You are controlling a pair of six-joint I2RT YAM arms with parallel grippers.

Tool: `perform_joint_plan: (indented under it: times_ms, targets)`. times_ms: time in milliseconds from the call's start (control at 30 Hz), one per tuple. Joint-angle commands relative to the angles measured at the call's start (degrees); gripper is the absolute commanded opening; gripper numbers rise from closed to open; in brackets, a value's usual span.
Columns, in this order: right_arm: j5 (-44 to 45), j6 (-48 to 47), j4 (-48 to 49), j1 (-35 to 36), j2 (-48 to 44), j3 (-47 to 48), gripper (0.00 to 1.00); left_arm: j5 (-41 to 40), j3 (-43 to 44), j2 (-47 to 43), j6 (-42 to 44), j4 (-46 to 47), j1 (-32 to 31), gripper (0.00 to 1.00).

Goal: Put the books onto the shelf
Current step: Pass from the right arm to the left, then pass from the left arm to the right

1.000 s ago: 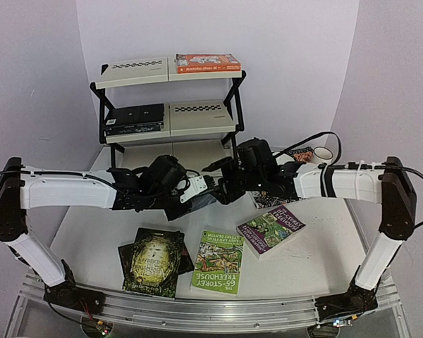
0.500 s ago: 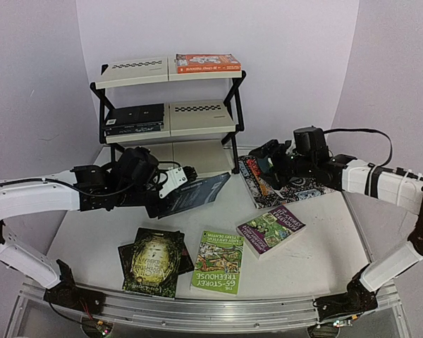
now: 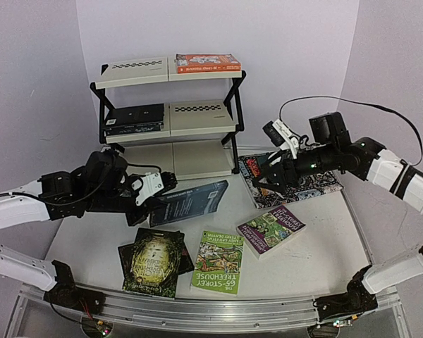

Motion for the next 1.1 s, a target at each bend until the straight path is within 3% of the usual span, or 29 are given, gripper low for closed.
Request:
perform_joint_plan:
  times_ms: [0, 333, 533, 800, 1067]
  targets:
    - [-7.76, -22.88, -4.41, 0.67, -2.54, 0.06, 0.90, 7.55, -1.98, -7.12, 3.74, 4.50, 0.09, 0.00]
    - [7.23, -44.96, -10.69, 12.57, 6.50, 6.68, 0.89, 13.34, -5.51, -14.86, 9.31, 4.35, 0.08, 0.00]
    - [7.54, -47.31, -10.93, 14.96, 9.20, 10.57, 0.84, 13.33, -3.16, -12.95, 9.96, 2.77, 0.08, 0.00]
    - [11.97, -49.95, -11.57, 19.20, 12.49, 13.49, 0.71, 11.70, 0.68, -9.12, 11.42, 2.45, 0.08, 0.00]
    - [13.23, -50.31, -13.16, 21.33, 15.14, 14.57, 0.69, 11.37, 2.63, -7.81, 12.39, 2.38, 0.08, 0.00]
